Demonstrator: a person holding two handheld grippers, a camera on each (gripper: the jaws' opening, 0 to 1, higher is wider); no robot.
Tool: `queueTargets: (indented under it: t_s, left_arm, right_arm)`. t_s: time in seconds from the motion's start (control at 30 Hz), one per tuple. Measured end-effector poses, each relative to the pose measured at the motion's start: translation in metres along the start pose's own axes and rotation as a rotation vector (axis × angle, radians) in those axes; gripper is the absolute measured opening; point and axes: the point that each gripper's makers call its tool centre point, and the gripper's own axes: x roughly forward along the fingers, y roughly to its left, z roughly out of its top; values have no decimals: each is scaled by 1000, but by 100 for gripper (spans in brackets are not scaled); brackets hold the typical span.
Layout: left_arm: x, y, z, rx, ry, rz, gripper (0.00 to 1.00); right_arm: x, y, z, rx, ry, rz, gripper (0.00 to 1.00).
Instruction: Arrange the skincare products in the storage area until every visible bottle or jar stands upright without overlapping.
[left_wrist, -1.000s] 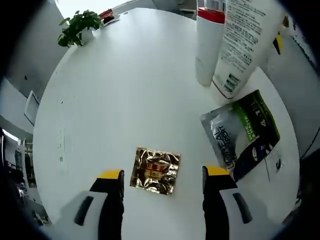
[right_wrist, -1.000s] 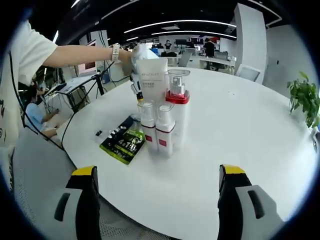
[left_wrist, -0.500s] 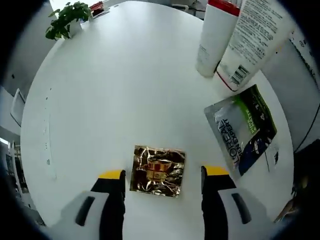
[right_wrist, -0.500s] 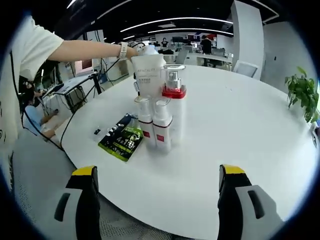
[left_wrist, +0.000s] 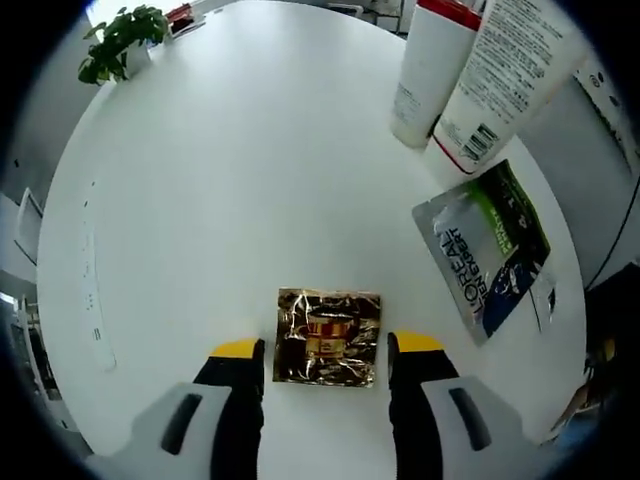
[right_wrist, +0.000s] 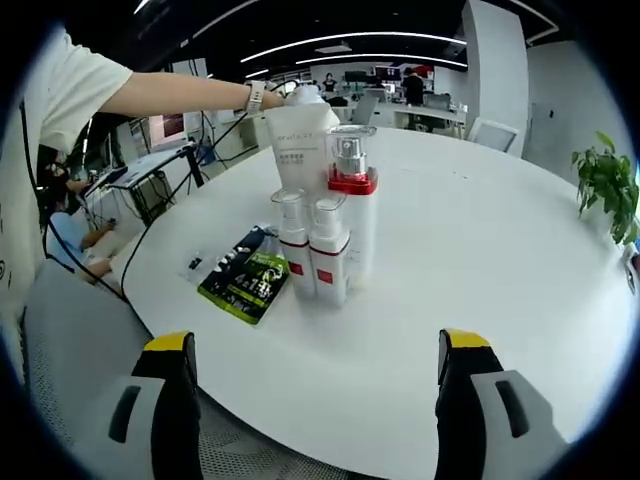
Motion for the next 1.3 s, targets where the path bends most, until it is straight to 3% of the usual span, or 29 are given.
queueTargets:
  t_s: [0.13, 0.33, 0.63, 0.83, 1.0, 1.17, 1.3]
  left_arm:
    - [-1, -2, -3, -9, 25, 4, 34]
    - [-2, -7, -5, -98, 45, 28, 34]
    - [-10, -22, -19, -274, 41, 70, 32]
    - [-19, -43, -48, -319, 113, 117, 32]
    - [-24, -64, -63, -423, 95, 110, 32]
    - [-30, -90, -79, -516, 137, 142, 32]
    - [-32, -111, -86, -594, 134, 154, 32]
  right_arm:
    - [-2, -2, 0, 0, -2, -7, 100]
    - [-4, -2, -1, -7, 0, -9, 100]
    - [-3, 3, 6, -28, -14, 7, 100]
    - [1, 10, 9, -53, -16, 33, 100]
    - [2, 15, 13, -75, -21, 52, 100]
    - [2, 20, 16, -96, -26, 70, 100]
    - [2, 22, 18, -106, -30, 75, 100]
